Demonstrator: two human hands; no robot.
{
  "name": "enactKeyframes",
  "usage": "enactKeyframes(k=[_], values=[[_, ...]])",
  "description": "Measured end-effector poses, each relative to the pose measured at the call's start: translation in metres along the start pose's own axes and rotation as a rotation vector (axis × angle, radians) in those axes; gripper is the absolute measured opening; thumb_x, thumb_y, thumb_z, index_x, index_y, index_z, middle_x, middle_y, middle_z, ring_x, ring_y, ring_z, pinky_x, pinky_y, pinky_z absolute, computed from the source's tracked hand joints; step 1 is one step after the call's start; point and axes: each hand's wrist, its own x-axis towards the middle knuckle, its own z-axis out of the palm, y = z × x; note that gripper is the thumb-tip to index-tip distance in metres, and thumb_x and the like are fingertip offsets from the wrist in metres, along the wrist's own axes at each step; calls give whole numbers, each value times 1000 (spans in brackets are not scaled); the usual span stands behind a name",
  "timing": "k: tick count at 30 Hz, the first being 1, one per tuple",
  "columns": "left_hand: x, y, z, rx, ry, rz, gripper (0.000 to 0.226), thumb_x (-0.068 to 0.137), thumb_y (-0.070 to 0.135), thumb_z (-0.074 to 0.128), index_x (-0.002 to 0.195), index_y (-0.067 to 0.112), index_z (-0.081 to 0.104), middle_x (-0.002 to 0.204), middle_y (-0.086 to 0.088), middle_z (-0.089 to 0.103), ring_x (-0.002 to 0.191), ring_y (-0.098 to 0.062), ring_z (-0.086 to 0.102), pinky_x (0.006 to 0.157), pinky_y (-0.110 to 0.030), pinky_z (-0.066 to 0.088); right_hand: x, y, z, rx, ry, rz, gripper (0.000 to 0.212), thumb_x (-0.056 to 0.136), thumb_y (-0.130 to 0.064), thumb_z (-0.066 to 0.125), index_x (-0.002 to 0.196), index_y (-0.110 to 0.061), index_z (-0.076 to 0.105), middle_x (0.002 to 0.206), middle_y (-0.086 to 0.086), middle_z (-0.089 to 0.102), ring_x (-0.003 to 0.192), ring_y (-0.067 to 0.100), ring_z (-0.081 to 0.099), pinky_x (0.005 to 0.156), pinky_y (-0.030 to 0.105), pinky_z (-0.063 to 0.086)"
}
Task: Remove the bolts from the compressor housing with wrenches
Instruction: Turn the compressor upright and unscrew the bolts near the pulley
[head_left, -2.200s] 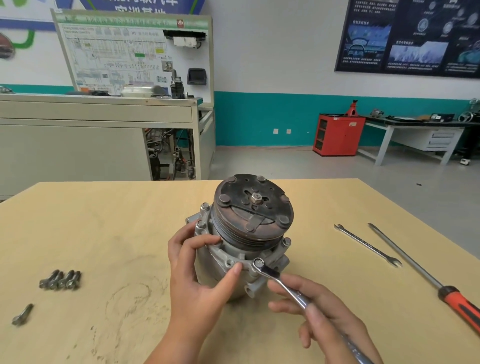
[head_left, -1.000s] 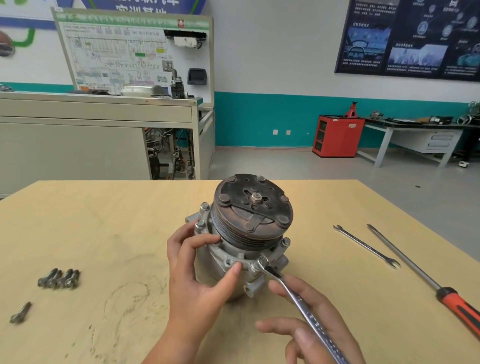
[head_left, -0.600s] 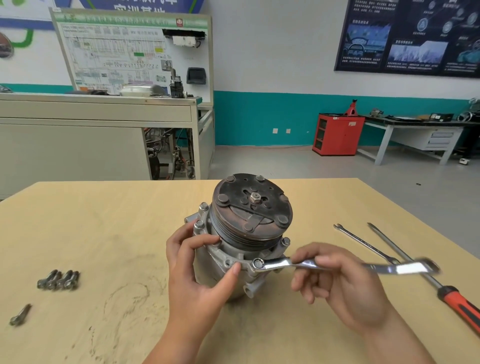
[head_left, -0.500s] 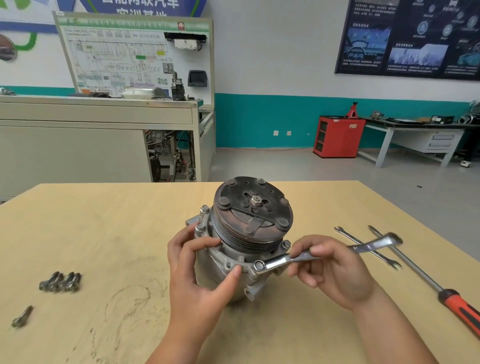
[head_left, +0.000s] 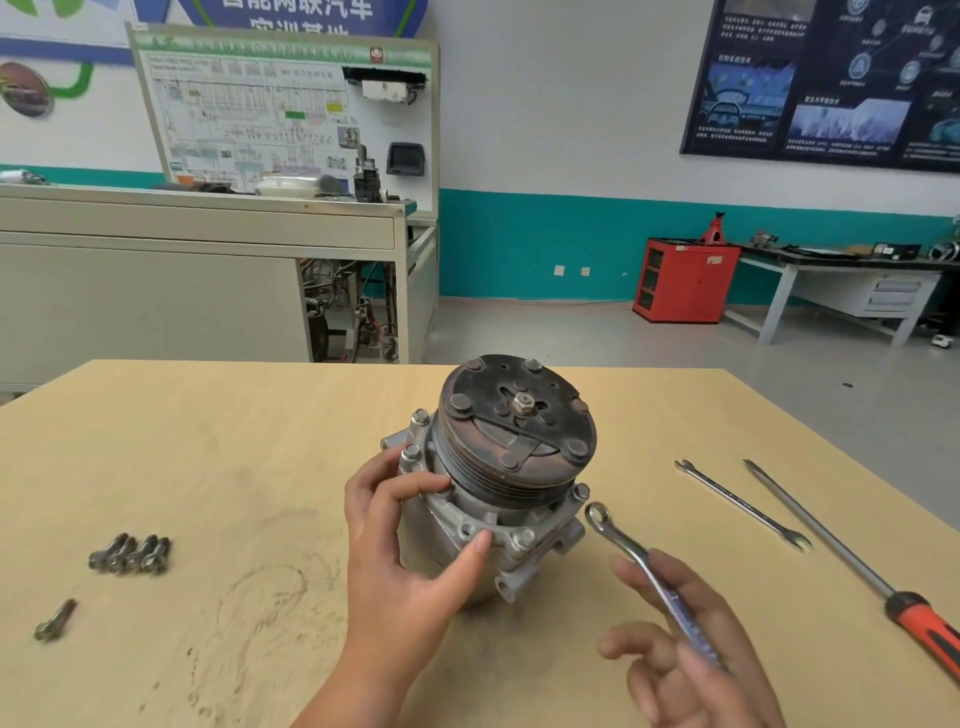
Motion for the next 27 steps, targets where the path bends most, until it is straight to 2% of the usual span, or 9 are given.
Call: enactKeyframes(k=[3, 8, 11, 13, 15, 18, 22, 25, 27], values=[[0, 0, 0, -1, 0, 10, 39, 61, 42, 74, 96, 52, 58, 127, 13, 43, 133, -25, 40, 109, -55, 35, -15, -2, 23, -161, -24, -24, 48, 58, -3, 47, 75, -39, 75, 89, -8, 74, 50, 20, 67, 32, 12, 35], [0, 0, 0, -6, 4, 9, 39, 61, 42, 74, 96, 51, 59, 127, 10, 43, 132, -27, 42, 107, -56, 36, -24, 4, 36, -282, -133, -58, 41, 62, -11, 46, 98, -13, 64, 90, -9, 74, 49, 24, 66, 39, 6, 37], [0, -1, 0, -11, -1, 3, 39, 61, 42, 74, 95, 51, 59, 128, 7, 43, 131, -26, 42, 108, -55, 36, -22, 6, 34, -302, -132, -152, 30, 72, -26, 51, 90, -15, 73, 93, -3, 74, 49, 28, 65, 39, 7, 34], [-1, -2, -1, -14, -4, 0, 38, 61, 42, 74, 95, 51, 59, 128, 9, 42, 131, -25, 42, 108, -54, 36, -12, 3, 26, -320, -134, -149, 31, 76, -34, 48, 90, -30, 75, 90, 3, 75, 50, 28, 64, 37, 12, 30], [-1, -1, 0, -17, -2, -1, 39, 60, 42, 74, 94, 52, 59, 127, 14, 42, 132, -23, 42, 109, -51, 36, 9, -6, 15, -230, -162, -51, 25, 65, -36, 60, 81, -26, 77, 74, 16, 72, 44, 24, 59, 36, 12, 28], [-1, -1, 1, -26, -4, -12, 39, 59, 42, 74, 94, 51, 59, 126, 20, 42, 133, -16, 41, 110, -40, 35, 54, -17, 0, -215, -297, 101, 53, 37, -52, 77, 69, -9, 75, 55, 19, 63, 40, 17, 50, 39, 14, 32], [0, 1, -1, -29, -14, -17, 39, 59, 43, 74, 94, 51, 59, 128, 13, 42, 133, -16, 40, 111, -43, 35, 92, -22, 4, -144, -432, 235, 45, 37, -45, 80, 61, -8, 73, 47, 15, 59, 39, 14, 47, 44, 19, 36], [0, 2, -1, -35, -18, -28, 38, 58, 43, 74, 93, 50, 60, 128, 12, 43, 133, -16, 40, 110, -48, 36, 93, -16, 1, 68, -499, 291, 37, 52, -39, 77, 67, -5, 72, 54, 17, 63, 44, 15, 51, 50, 20, 41], [0, 3, -1, -34, -19, -29, 39, 58, 44, 74, 94, 49, 60, 128, 14, 43, 133, -15, 40, 110, -50, 36, 80, -11, -2, 408, -523, 316, 34, 82, -24, 52, 91, 6, 66, 75, 24, 66, 60, 16, 50, 62, 28, 36]])
